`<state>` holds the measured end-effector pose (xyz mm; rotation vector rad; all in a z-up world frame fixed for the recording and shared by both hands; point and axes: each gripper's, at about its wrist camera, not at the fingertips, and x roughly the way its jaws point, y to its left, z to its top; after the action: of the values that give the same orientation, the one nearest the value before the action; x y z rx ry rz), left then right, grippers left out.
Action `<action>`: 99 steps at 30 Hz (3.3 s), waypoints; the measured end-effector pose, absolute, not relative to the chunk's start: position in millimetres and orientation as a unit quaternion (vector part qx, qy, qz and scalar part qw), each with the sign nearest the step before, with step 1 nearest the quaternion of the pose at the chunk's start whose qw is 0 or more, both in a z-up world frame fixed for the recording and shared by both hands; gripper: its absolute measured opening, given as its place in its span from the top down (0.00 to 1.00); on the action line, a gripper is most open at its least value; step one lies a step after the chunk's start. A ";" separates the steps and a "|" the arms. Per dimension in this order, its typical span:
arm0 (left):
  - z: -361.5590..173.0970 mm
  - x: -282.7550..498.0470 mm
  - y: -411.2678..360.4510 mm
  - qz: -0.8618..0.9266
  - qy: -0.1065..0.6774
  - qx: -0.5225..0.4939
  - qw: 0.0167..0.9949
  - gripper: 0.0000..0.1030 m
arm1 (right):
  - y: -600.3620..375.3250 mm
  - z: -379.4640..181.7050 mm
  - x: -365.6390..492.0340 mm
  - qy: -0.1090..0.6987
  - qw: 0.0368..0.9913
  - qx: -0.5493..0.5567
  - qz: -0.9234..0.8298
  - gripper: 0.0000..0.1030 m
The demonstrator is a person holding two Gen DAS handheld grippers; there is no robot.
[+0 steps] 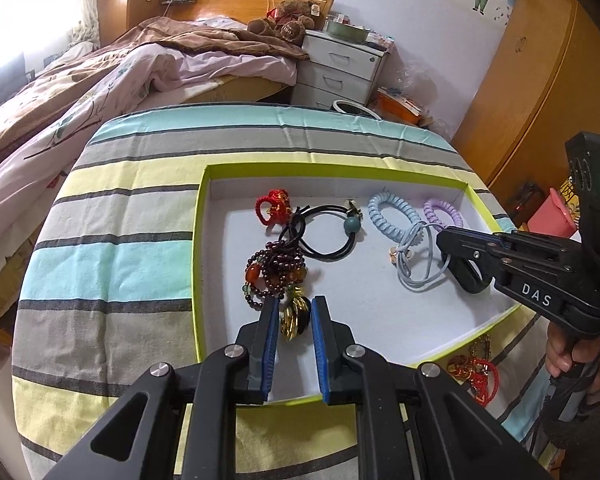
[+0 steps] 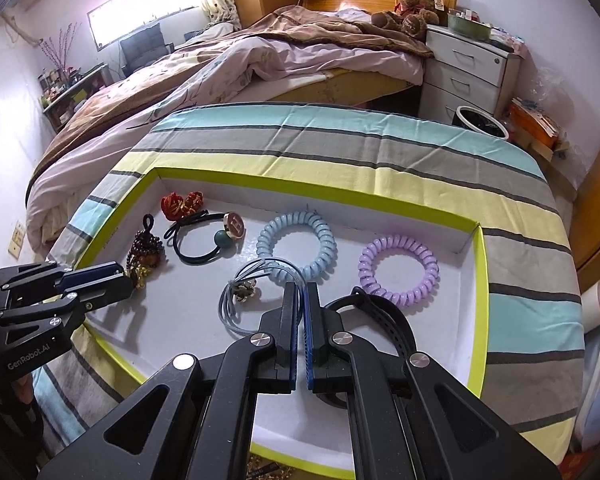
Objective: Organize jewelry
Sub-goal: 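Open both tools to release the hair ties and clip in the box, then move back to the pile and grasp the red tassel ornament with the right tool, then grasp the gold ornate hair clip with the left tool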
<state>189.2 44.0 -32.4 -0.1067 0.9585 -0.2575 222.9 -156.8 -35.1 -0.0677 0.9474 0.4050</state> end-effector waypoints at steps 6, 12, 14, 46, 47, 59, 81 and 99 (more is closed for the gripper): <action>-32.8 190.1 43.3 -0.126 0.459 -0.049 0.878 0.82 | -155.7 -35.2 224.2 0.451 0.872 -0.033 0.189 0.97; -28.5 187.6 40.9 -0.131 0.452 -0.048 0.881 0.72 | -154.3 -33.5 221.5 0.446 0.873 -0.033 0.194 0.91; -27.5 187.2 40.5 -0.130 0.452 -0.048 0.881 0.71 | -154.2 -32.8 220.9 0.445 0.874 -0.030 0.195 0.91; 8.8 113.8 35.0 -0.112 0.414 -0.046 0.902 0.60 | -183.2 -7.1 149.9 0.401 0.898 0.007 0.181 0.70; 8.3 109.7 35.9 -0.111 0.414 -0.049 0.902 0.60 | -184.8 -8.5 145.5 0.402 0.897 0.011 0.182 0.69; 1.8 77.7 43.9 -0.103 0.415 -0.057 0.902 0.59 | -171.2 -34.1 117.5 0.423 0.881 0.009 0.211 0.69; -7.0 66.9 49.0 -0.112 0.423 -0.071 0.896 0.59 | -137.0 -48.1 103.2 0.427 0.880 -0.089 0.187 0.79; -6.8 59.2 50.6 -0.108 0.425 -0.073 0.896 0.59 | -147.2 -23.9 92.5 0.391 0.895 -0.031 0.213 0.91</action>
<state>59.2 50.6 -6.8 -0.1503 0.8800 -0.2237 92.5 -147.2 -23.9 -0.0634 0.8109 0.4421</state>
